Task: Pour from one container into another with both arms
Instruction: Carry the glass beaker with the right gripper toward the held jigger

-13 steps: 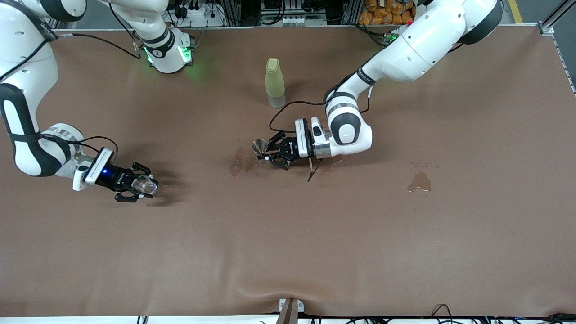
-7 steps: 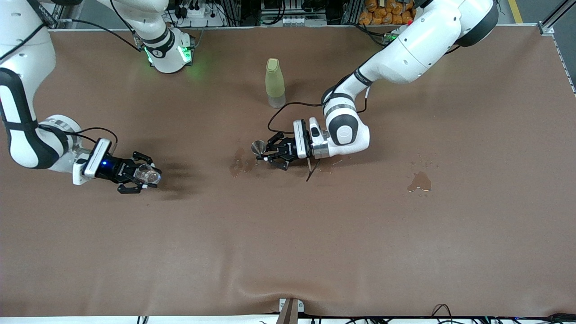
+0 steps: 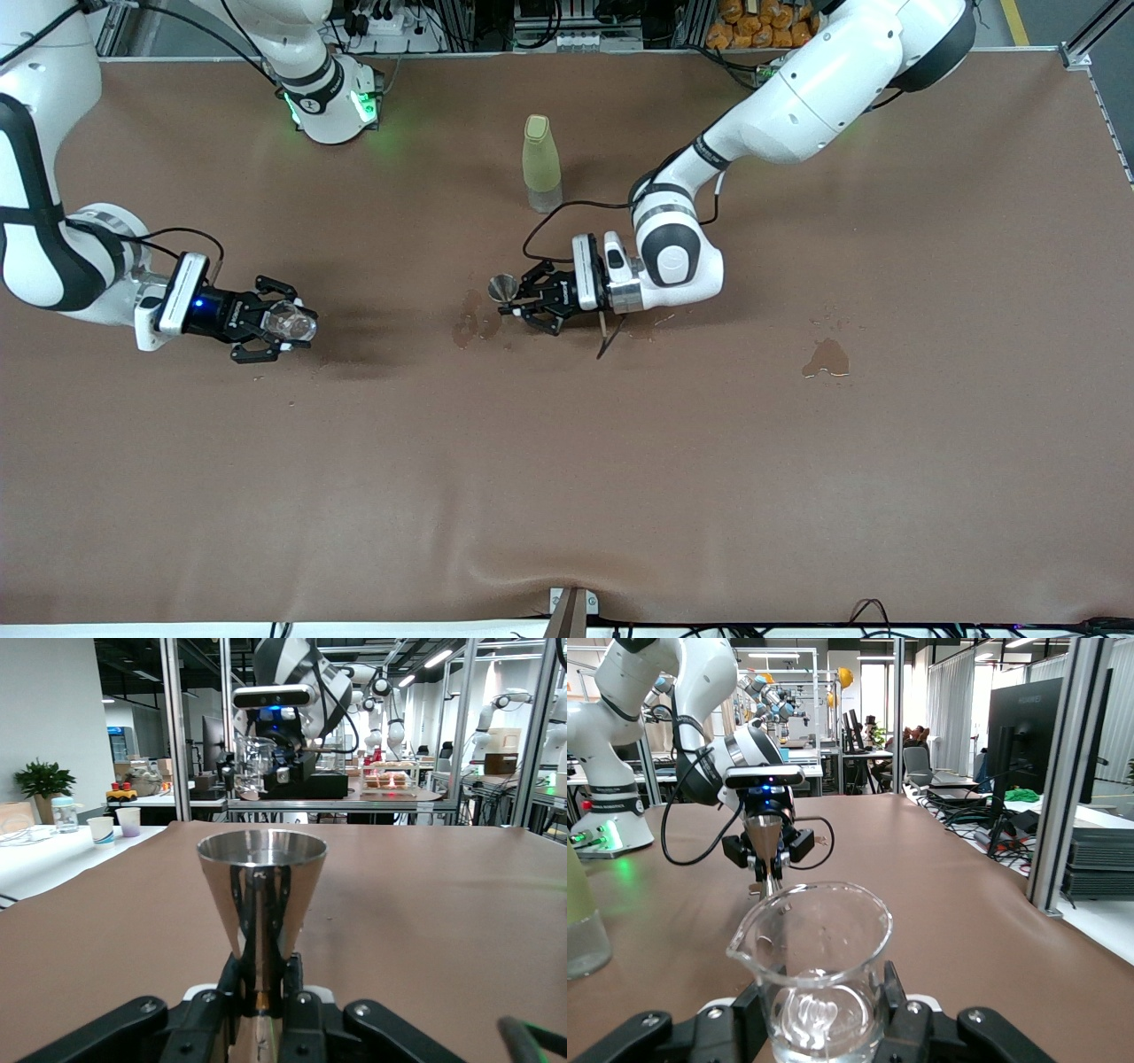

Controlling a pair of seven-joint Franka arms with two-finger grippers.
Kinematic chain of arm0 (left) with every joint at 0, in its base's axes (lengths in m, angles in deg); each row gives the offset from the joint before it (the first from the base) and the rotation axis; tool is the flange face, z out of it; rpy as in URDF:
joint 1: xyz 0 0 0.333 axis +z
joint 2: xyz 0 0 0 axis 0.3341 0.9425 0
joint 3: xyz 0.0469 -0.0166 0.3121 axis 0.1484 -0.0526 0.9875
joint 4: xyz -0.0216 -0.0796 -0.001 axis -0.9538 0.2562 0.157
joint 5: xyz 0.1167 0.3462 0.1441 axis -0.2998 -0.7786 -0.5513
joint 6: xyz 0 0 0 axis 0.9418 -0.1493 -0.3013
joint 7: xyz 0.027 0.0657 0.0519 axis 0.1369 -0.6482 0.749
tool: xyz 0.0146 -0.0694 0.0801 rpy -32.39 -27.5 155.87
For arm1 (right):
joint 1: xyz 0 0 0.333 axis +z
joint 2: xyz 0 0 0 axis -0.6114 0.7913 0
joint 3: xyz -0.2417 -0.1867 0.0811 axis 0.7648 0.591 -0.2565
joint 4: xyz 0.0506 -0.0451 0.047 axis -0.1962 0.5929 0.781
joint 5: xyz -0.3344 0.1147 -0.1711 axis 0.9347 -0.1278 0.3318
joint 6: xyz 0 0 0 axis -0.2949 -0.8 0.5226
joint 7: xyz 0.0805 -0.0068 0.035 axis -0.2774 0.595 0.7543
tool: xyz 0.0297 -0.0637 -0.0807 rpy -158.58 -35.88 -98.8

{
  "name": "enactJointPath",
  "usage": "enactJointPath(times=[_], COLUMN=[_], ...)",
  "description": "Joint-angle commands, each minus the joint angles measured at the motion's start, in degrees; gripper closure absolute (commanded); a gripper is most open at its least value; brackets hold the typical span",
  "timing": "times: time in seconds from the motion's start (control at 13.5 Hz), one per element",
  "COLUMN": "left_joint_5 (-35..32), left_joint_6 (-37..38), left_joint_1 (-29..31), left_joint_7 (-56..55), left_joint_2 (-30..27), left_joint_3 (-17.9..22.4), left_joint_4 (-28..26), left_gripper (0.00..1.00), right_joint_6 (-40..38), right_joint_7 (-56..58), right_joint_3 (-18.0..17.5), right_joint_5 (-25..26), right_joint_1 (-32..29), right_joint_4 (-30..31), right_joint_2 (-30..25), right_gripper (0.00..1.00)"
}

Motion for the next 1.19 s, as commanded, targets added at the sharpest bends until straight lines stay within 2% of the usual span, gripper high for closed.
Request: enactJointPath(times=[0.0, 0.07, 0.22, 0.37, 0.52, 0.74, 1.11], left_joint_5=[1.4, 2.2, 3.0, 5.0, 6.2, 7.7, 8.2], left_joint_6=[-0.5, -0.5, -0.5, -1.1, -1.4, -1.6, -2.3], left_joint_1=[-1.0, -2.2, -4.1, -6.2, -7.5, -10.5, -12.9], left_joint_7=[1.8, 1.0, 0.5, 0.5, 0.5, 0.4, -0.4], left_joint_2=[0.8, 1.2, 3.6, 3.9, 3.9, 4.6, 6.2], left_joint_3=[0.6, 0.7, 0.8, 2.8, 3.5, 6.8, 8.4], left_joint_4=[1.3, 1.4, 5.8, 7.1, 7.5, 9.5, 12.1], left_gripper=[1.00, 1.00, 1.00, 1.00, 1.00, 1.00, 1.00], right_joint_6=[0.4, 0.5, 0.7, 0.9, 1.3, 2.3, 5.1], right_joint_7=[-3.0, -3.3, -4.5, -5.6, -5.7, -5.8, -5.7], right_joint_3=[0.4, 0.4, 0.4, 0.6, 2.3, 2.4, 2.4], right_joint_5=[0.6, 0.6, 0.6, 0.4, -0.3, -2.7, -8.6], right_joint_1=[2.0, 2.8, 3.8, 4.9, 7.8, 10.5, 16.1], right_joint_4=[4.9, 5.5, 6.6, 7.5, 8.8, 11.0, 13.5], right_joint_2=[-5.4, -6.2, -7.8, -9.4, -10.8, -12.4, -13.2], right_gripper=[1.00, 1.00, 1.00, 1.00, 1.00, 1.00, 1.00])
